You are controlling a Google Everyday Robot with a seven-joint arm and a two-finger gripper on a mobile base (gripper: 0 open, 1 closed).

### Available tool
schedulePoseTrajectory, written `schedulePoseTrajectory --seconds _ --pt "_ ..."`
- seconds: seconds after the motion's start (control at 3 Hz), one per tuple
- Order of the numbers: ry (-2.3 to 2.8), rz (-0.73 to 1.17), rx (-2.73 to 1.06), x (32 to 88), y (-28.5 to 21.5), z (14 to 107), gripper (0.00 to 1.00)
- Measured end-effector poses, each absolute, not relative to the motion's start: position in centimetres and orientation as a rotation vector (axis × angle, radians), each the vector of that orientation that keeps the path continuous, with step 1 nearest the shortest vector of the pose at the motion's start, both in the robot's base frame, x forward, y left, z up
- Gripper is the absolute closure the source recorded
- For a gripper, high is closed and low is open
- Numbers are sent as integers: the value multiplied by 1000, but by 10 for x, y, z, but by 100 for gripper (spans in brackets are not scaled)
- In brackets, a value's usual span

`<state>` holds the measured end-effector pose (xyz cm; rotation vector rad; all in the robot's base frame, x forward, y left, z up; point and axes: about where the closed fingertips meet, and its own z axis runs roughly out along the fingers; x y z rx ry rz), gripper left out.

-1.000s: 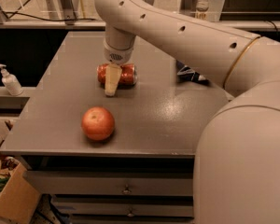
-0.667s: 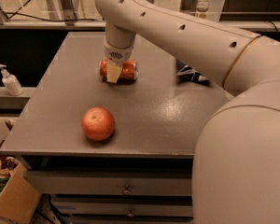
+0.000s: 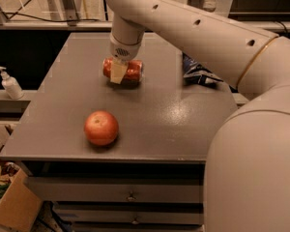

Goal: Place coke can upright

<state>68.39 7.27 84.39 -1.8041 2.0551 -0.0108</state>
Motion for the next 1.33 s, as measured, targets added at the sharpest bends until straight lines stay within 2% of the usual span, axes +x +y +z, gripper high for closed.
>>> schedulePoseTrajectory --seconds 1.33 --pt "1747 692 -1336 670 70 900 100"
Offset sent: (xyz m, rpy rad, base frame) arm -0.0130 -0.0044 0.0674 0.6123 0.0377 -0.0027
